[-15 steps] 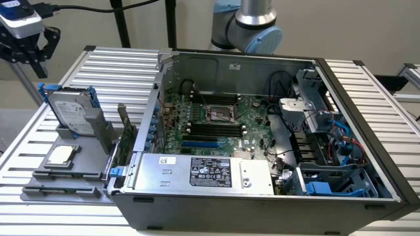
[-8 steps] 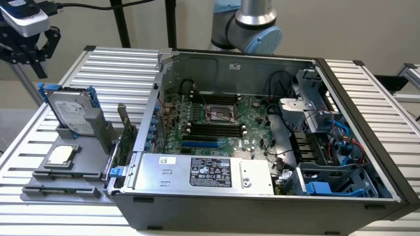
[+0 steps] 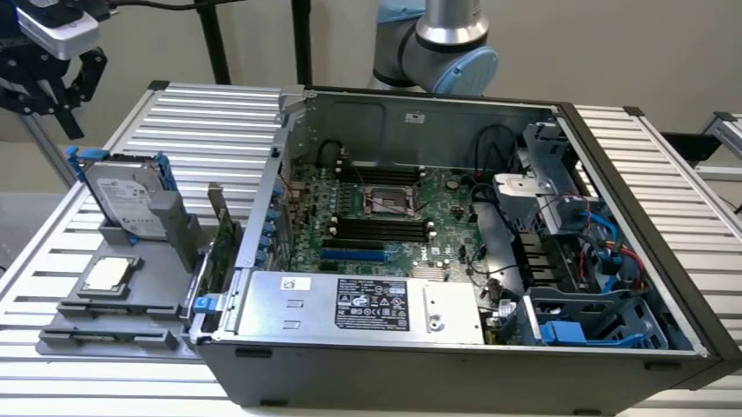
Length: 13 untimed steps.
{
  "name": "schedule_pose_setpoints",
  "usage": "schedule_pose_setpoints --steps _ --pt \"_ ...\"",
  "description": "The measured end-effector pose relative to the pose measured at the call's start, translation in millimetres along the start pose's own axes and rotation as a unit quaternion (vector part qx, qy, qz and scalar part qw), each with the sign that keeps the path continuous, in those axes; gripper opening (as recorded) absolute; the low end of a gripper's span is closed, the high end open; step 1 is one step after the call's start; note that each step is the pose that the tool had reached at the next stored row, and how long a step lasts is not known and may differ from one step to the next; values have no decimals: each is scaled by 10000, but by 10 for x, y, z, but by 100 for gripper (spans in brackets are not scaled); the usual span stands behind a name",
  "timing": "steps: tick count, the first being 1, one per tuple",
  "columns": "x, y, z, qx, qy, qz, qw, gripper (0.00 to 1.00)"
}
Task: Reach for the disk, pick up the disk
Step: 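Pick up the disk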
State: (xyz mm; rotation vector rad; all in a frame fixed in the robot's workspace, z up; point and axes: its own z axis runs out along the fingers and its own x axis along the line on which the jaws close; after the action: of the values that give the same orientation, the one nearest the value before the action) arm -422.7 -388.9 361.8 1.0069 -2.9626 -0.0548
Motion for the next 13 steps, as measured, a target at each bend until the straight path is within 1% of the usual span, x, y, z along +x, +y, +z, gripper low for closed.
schedule_pose_setpoints --steps 2,4,7,10,13 --pt "0 1 0 0 6 -179 9998 11" --pt "0 1 0 1 13 -362 9993 11" --pt "0 0 0 1 22 -620 9981 11" --pt "0 0 0 1 31 -867 9962 11" --pt "0 0 0 1 41 -1123 9937 11"
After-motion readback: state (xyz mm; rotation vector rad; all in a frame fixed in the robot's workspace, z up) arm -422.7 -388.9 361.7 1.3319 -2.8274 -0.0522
